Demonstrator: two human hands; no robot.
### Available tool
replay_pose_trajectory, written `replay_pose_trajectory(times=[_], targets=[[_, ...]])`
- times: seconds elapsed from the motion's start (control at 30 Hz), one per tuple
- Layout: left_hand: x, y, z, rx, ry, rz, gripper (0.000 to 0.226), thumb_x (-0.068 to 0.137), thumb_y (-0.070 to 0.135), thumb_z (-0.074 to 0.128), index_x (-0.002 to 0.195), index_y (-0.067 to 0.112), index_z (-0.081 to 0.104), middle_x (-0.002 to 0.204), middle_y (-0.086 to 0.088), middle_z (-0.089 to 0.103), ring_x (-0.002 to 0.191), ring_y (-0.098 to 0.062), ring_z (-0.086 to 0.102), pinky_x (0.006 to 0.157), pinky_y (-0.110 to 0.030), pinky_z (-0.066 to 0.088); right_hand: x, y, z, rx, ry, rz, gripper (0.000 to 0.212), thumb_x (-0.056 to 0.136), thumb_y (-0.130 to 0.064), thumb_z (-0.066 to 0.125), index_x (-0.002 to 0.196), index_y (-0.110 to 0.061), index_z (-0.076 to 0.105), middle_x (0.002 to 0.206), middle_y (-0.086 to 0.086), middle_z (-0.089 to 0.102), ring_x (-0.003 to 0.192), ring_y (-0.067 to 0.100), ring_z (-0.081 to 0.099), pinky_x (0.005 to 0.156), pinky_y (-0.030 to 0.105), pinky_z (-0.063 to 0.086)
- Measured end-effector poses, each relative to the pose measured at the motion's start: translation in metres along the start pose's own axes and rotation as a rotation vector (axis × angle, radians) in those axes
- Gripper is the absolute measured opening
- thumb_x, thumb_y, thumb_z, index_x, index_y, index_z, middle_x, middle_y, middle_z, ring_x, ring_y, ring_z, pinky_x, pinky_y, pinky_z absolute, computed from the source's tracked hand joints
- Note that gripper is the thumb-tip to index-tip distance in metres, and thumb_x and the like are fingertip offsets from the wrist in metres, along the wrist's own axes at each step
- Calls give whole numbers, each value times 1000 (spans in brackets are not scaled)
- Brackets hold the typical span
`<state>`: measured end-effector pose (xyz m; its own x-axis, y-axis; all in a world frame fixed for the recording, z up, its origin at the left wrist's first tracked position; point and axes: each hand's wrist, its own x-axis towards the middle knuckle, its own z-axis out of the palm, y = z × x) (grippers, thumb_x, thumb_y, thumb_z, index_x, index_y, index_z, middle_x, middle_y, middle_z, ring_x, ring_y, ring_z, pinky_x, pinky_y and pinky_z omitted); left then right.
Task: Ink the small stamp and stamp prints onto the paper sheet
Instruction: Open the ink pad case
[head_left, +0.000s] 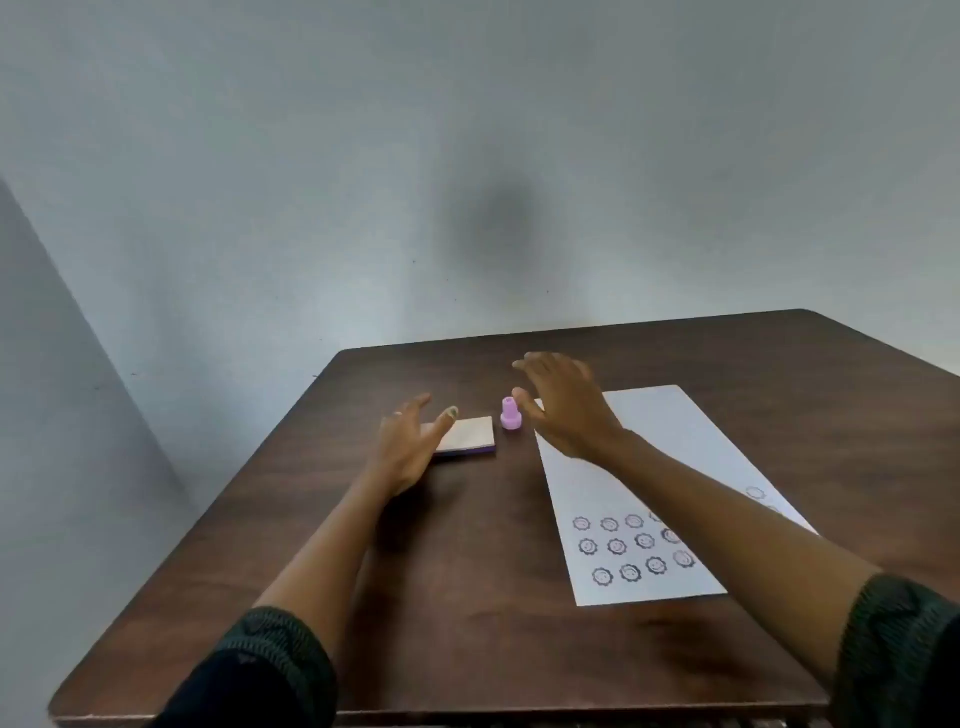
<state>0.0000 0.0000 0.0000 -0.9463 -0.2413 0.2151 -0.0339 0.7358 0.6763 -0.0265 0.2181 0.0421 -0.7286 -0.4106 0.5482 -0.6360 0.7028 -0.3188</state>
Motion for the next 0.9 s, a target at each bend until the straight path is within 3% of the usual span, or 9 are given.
replay_pose_trajectory(times=[0.1, 0.27, 0.37, 0.53, 0.9], targets=[[-5, -17, -4, -63, -2, -54, 76, 80, 66, 52, 140, 22, 40, 144, -11, 43, 132, -26, 39, 110, -43, 33, 5, -13, 9, -13, 27, -106, 33, 89, -25, 47, 119, -12, 54, 126, 8, 57, 123, 24, 45, 104, 36, 28], [-2, -23, -9, -20, -59, -4, 84, 67, 69, 63, 137, 27, 44, 143, -2, 46, 131, -20, 40, 109, -40, 35, 17, -29, 28, -63, -69, -188, 30, 88, -26, 48, 113, -13, 59, 123, 5, 61, 131, 22, 37, 107, 35, 24], [2, -26, -10, 47, -106, 43, 95, 54, 75, 66, 135, 28, 47, 138, 2, 52, 126, -16, 46, 106, -41, 40, 26, -31, 35, -94, -213, -200, 30, 87, -29, 49, 109, -15, 63, 123, 5, 62, 134, 24, 32, 108, 37, 21], [10, -32, -11, 116, -117, 93, 86, 53, 76, 67, 128, 37, 52, 134, 12, 55, 126, -11, 43, 105, -35, 38, 36, -21, 42, -149, -438, -155, 37, 85, -40, 52, 116, -19, 59, 133, 3, 56, 138, 23, 23, 112, 41, 18], [13, -32, -24, -37, -231, 64, 76, 49, 54, 84, 118, 33, 60, 136, 12, 53, 127, -7, 45, 111, -39, 34, 30, -17, 49, -109, -454, -177, 45, 82, -41, 60, 122, -21, 56, 131, 0, 57, 120, 18, 47, 100, 34, 32]])
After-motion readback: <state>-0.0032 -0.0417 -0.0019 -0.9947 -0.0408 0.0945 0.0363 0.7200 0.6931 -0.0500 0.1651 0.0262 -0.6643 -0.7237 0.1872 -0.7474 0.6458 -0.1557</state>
